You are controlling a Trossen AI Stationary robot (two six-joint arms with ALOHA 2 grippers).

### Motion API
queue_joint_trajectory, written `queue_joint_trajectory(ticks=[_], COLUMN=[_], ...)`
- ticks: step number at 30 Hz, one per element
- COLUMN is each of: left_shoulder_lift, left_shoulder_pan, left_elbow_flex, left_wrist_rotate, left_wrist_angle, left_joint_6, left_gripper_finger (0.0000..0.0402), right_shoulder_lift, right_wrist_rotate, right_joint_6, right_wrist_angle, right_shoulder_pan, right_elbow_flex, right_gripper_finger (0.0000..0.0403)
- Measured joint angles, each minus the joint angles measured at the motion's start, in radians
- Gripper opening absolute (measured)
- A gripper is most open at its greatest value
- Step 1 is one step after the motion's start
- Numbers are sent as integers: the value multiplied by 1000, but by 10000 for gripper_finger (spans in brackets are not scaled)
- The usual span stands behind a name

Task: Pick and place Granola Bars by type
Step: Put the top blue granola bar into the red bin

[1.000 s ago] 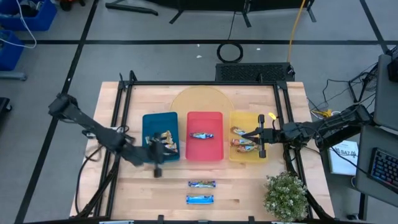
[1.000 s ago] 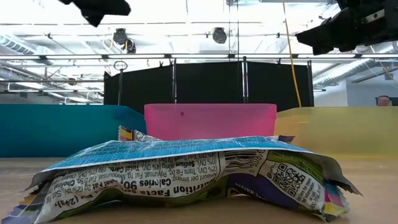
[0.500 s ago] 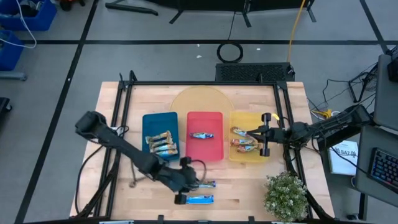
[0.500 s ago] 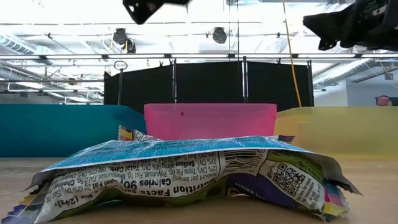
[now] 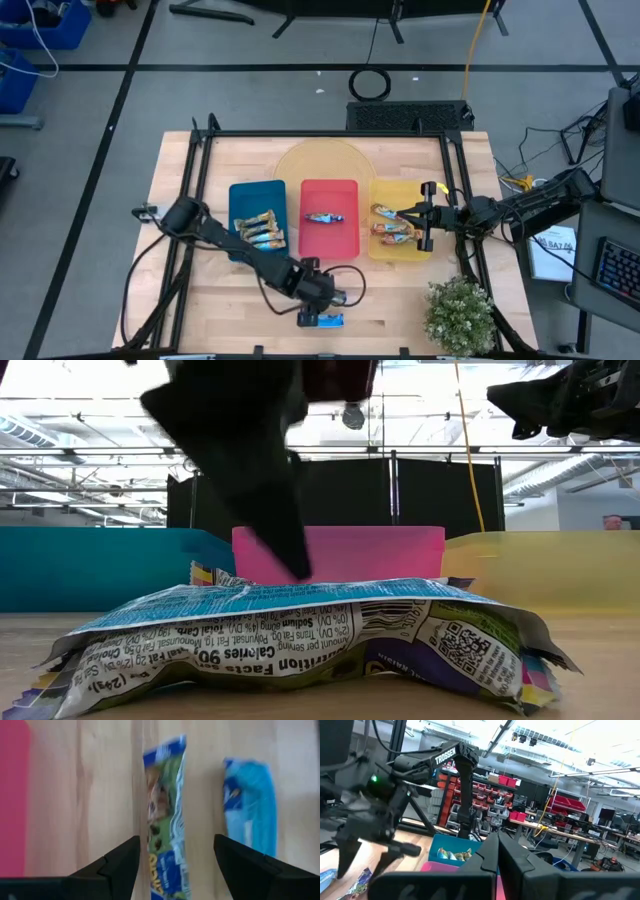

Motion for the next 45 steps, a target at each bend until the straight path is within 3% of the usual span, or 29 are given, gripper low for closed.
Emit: queue_joint_trajectory(ticks=[4,18,21,27,32,37,41,45], left_shoulder_lift=[20,89,84,90,96,94,90,89], left_shoulder_pan=[14,14,16,19,11,12,26,56], left_elbow_flex=[5,9,7,40,128,289,438,547], left_wrist_rotate=[57,24,46,109,137,79,-42,-176], left_wrist_angle=[-26,-55,-56,-76,-205,-366,-505,-645], left_joint_6=[3,32,42,103,149,215,249,345], left_gripper_finger=[262,251,212,83,61,59,70,54], right_shoulder_lift=[0,0,0,0,0,0,0,0], right_wrist_rotate=[0,0,0,0,0,-1,-1,-1], right_joint_6=[2,3,15,21,25,26,26,26], right_wrist_angle=[0,3,3,3,3,3,3,3], right_shoulder_pan=[0,0,0,0,0,0,0,0], right_elbow_flex=[0,0,0,0,0,0,1,1], right_gripper_finger=[0,0,0,0,0,0,0,0])
